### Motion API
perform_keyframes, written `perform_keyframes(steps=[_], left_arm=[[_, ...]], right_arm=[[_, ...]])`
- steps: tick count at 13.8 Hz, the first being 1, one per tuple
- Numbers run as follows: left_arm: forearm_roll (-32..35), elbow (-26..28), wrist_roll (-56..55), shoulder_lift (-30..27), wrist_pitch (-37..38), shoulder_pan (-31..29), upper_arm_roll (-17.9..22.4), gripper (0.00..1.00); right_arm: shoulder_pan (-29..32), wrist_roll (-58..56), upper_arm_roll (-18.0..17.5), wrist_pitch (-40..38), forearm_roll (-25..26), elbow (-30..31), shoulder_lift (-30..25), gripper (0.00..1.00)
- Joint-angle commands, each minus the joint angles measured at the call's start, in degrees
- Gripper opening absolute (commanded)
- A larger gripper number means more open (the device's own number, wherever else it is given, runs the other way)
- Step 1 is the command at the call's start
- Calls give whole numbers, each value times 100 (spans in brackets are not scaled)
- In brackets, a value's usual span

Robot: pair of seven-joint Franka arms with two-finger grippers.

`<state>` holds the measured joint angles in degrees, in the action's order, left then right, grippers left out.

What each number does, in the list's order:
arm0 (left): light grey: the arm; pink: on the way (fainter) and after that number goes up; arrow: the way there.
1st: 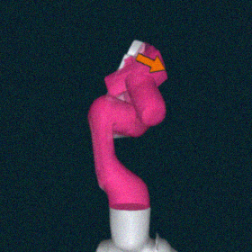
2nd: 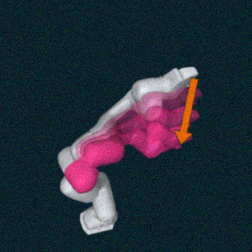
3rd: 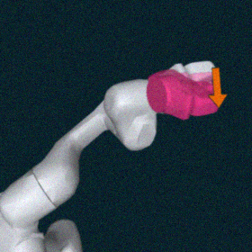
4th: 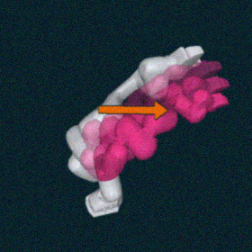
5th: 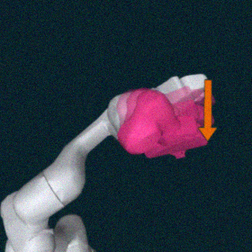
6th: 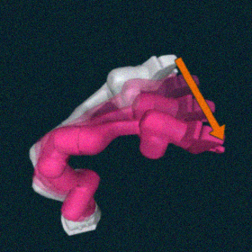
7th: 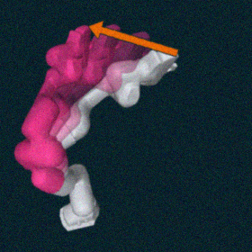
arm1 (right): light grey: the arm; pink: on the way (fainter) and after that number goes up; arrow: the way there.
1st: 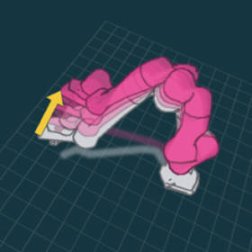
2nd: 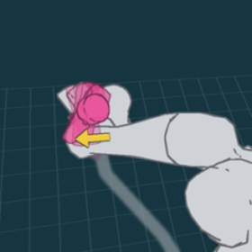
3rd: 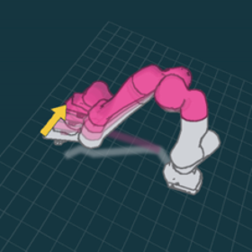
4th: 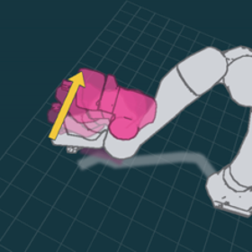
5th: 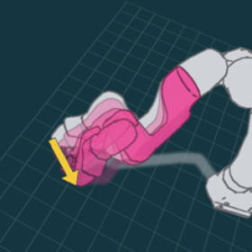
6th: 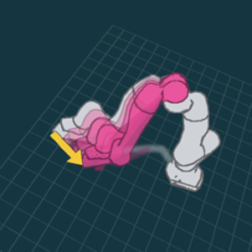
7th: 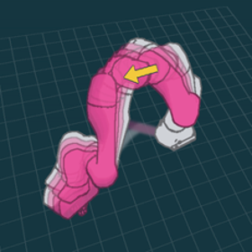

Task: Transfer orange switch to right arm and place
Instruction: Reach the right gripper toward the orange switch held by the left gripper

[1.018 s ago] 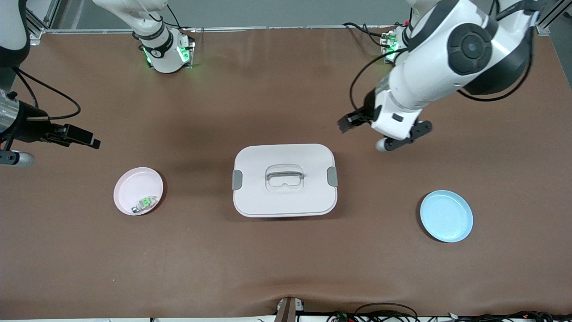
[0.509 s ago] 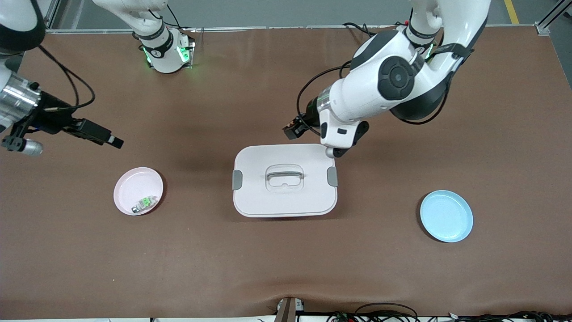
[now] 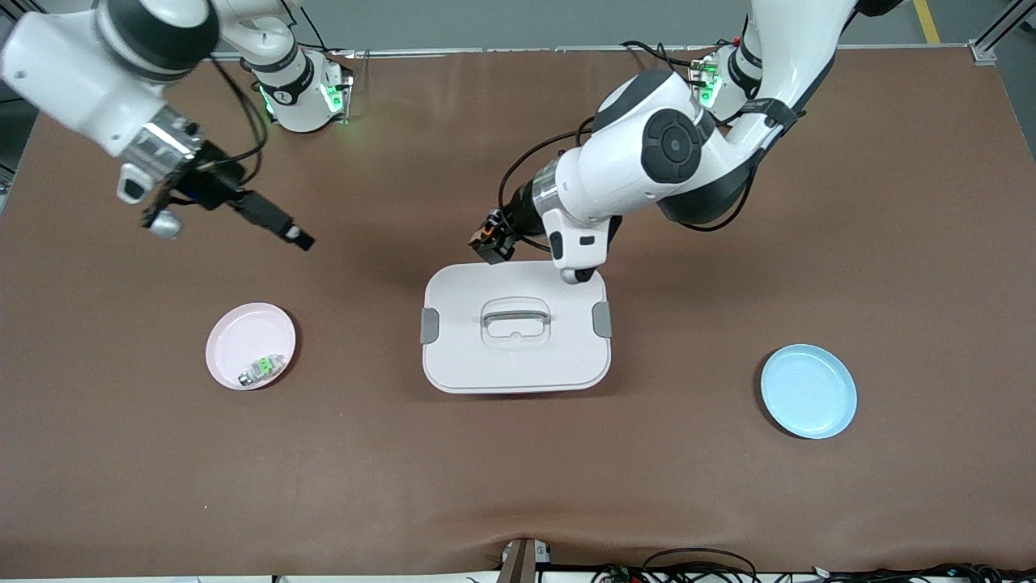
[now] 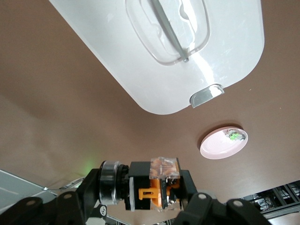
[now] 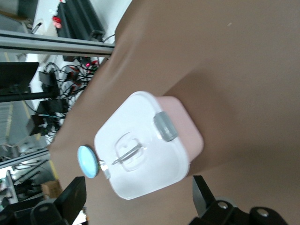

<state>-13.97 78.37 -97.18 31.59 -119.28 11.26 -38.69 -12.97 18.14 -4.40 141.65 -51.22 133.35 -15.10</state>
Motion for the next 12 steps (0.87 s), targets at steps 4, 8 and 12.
perform_keyframes(steps=[4,8,12], left_arm=[[-80,-234,-266,154,-113,202,29,0],[-80,-234,-284,163,-166,193,29,0],[-80,-243,-275,155,-166,184,37,0]], right_arm=[[-1224,172,45,1135,-406,358,-64,100],[-1795,795,45,1925,-406,323,225,100],[-2244,1234,45,2507,-424,43,753,100]])
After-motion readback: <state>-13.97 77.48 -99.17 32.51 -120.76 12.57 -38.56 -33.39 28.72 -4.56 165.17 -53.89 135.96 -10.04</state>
